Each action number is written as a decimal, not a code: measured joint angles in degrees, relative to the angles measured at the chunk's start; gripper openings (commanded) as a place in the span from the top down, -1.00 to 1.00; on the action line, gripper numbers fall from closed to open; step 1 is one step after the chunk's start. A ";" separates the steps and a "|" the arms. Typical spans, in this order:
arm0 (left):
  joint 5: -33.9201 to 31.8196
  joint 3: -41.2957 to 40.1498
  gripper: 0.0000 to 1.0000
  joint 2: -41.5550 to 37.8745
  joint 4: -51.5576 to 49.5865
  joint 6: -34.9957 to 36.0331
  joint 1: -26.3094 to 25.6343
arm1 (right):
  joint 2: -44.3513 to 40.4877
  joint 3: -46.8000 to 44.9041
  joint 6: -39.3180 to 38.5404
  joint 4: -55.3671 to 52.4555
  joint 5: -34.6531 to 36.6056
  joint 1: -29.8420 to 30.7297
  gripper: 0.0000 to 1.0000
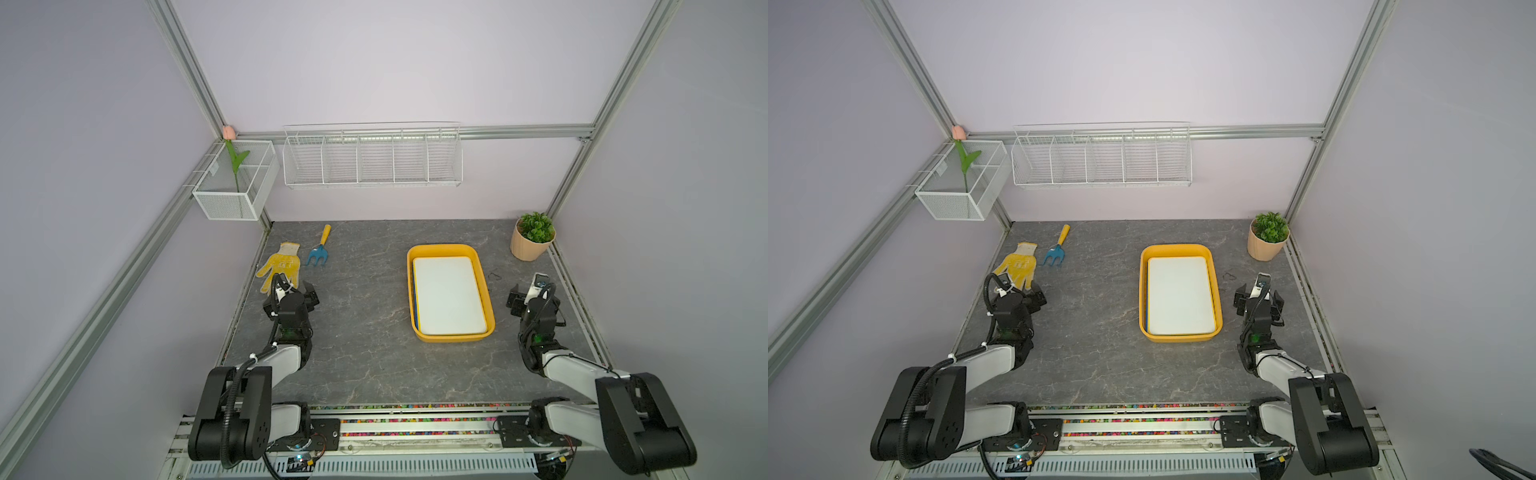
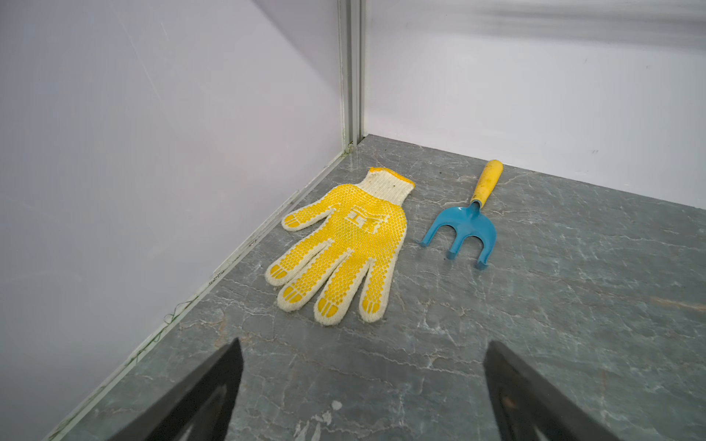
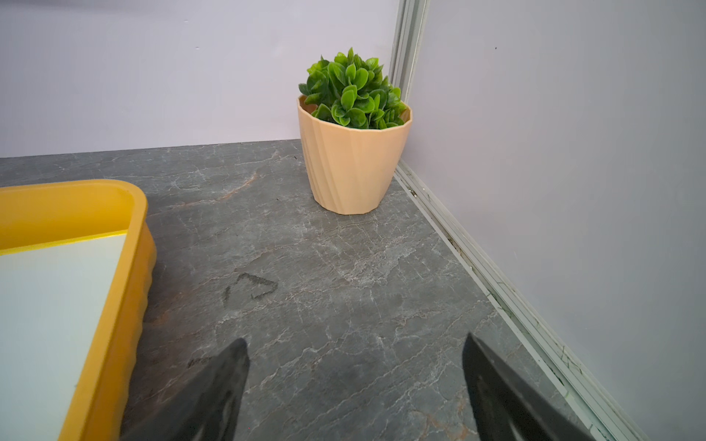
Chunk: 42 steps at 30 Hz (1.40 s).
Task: Put the whiteboard into the storage box
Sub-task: Reset both arms
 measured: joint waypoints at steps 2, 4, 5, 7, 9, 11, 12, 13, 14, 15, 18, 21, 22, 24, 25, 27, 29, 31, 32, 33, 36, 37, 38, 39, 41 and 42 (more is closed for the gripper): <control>0.63 0.00 -0.99 1.29 1.25 0.00 0.04 | 2.27 0.04 -0.46 1.79 -0.46 -0.15 -0.78; 1.07 0.00 -0.99 3.34 3.28 0.02 0.04 | 5.79 0.15 -0.92 3.89 -1.09 -0.44 -0.78; 1.20 0.02 -0.99 4.57 4.28 0.02 0.07 | 7.50 0.22 -1.14 4.96 -1.42 -0.55 -0.78; 1.73 0.02 -0.98 7.56 6.23 0.07 0.04 | 11.58 0.74 -1.88 6.73 -2.73 -0.94 -0.78; 2.60 0.20 -0.99 10.51 7.98 0.52 0.07 | 13.42 1.88 -2.23 5.64 -4.66 -1.38 -0.78; 3.28 0.87 -0.99 12.28 8.11 0.90 0.04 | 14.03 2.97 -2.25 5.81 -7.02 -2.43 -0.79; 3.54 1.36 -0.99 12.61 7.82 1.09 0.04 | 15.30 3.63 -2.32 7.37 -7.78 -3.13 -0.79; 3.67 1.73 -0.99 12.61 7.91 1.18 0.04 | 16.33 4.52 -2.27 7.13 -8.83 -3.74 -0.79; 3.76 1.95 -0.99 12.61 8.33 1.31 0.04 | 16.52 5.20 -2.14 5.79 -9.60 -4.26 -0.78; 3.82 2.23 -0.99 12.61 8.76 1.44 0.04 | 16.61 5.42 -2.05 5.77 -10.56 -4.68 -0.78; 4.13 2.45 -0.99 12.61 9.33 1.75 0.04 | 16.70 5.75 -2.03 5.46 -12.11 -5.29 -0.78; 4.15 2.45 -0.99 12.61 9.44 1.81 0.04 | 16.72 5.84 -2.05 5.35 -12.94 -5.29 -0.78; 4.15 2.45 -0.99 12.61 9.46 1.86 0.04 | 16.70 5.84 -2.05 5.25 -13.11 -5.29 -0.78; 4.20 2.45 -0.99 12.61 9.46 1.95 0.04 | 16.70 5.84 -2.05 5.18 -13.29 -5.29 -0.78; 4.20 2.45 -0.99 12.61 9.46 1.97 0.04 | 16.70 5.84 -2.05 5.20 -13.33 -5.29 -0.78; 4.33 2.45 -0.98 12.61 9.51 1.97 0.04 | 16.70 5.84 -2.05 5.09 -13.51 -5.29 -0.78; 4.35 2.45 -0.99 12.61 9.53 1.97 0.04 | 16.70 5.84 -2.05 5.07 -13.53 -5.29 -0.78; 4.35 2.45 -0.99 12.61 9.66 1.97 0.04 | 16.70 5.84 -2.05 5.07 -13.53 -5.29 -0.78; 4.35 2.45 -0.99 12.61 9.79 1.97 0.04 | 16.70 5.84 -2.05 5.07 -13.53 -5.29 -0.78; 4.35 2.45 -0.99 12.61 9.88 1.97 0.04 | 16.70 5.84 -2.05 5.07 -13.53 -5.29 -0.78; 4.35 2.45 -0.99 12.61 10.05 1.97 0.04 | 16.70 5.84 -2.05 5.07 -13.53 -5.29 -0.78; 4.37 2.45 -0.99 12.61 10.14 1.97 0.04 | 16.70 5.84 -2.05 5.07 -13.53 -5.29 -0.78; 4.37 2.45 -0.98 12.61 10.23 1.97 0.04 | 16.70 5.84 -2.05 5.07 -13.53 -5.29 -0.78; 4.37 2.45 -0.99 12.61 10.27 1.97 0.04 | 16.70 5.84 -2.05 5.07 -13.53 -5.29 -0.78; 4.37 2.45 -0.99 12.61 10.27 1.97 0.04 | 16.70 5.84 -2.05 5.07 -13.53 -5.29 -0.78; 4.37 2.45 -0.99 12.61 10.27 1.97 0.04 | 16.70 5.84 -2.05 5.07 -13.53 -5.29 -0.78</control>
